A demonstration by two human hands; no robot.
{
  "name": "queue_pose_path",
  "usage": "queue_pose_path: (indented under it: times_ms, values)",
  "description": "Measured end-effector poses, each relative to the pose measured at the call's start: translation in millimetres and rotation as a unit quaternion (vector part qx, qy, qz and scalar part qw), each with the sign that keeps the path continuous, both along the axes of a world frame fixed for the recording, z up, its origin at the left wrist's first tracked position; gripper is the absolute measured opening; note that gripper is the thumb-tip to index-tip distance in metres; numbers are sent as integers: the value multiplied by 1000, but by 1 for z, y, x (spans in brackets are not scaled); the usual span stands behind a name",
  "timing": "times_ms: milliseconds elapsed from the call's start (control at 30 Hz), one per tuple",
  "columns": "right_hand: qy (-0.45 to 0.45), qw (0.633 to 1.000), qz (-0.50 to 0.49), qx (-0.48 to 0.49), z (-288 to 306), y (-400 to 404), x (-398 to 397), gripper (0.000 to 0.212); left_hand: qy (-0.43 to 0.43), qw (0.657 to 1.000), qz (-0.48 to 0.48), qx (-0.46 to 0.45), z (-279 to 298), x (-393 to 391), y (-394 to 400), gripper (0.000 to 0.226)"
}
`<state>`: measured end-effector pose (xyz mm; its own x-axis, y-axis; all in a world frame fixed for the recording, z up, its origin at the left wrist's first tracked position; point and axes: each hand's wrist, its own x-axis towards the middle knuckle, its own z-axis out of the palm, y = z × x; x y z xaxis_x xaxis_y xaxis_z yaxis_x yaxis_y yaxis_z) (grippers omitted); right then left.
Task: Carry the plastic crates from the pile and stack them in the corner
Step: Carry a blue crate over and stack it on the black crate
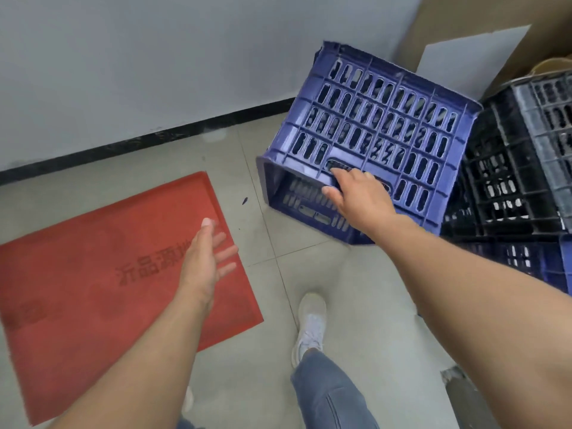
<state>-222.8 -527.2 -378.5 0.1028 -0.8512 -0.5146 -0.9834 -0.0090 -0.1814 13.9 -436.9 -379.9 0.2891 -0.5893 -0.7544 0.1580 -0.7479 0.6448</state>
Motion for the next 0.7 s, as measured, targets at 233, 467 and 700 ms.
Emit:
queue_pose_path:
  times_ms: [233, 467, 700]
  values:
    - [-21, 992, -121, -28, -4, 26, 107, 47, 3, 1000, -28, -12, 2, 95, 27, 52]
    - [-9, 973, -211, -96, 4, 53, 177, 51, 20, 998, -58, -24, 0, 196, 30, 53]
    - [-11, 957, -252, -141, -10, 60, 233, 51, 23, 999, -44, 2, -26, 259, 37, 52]
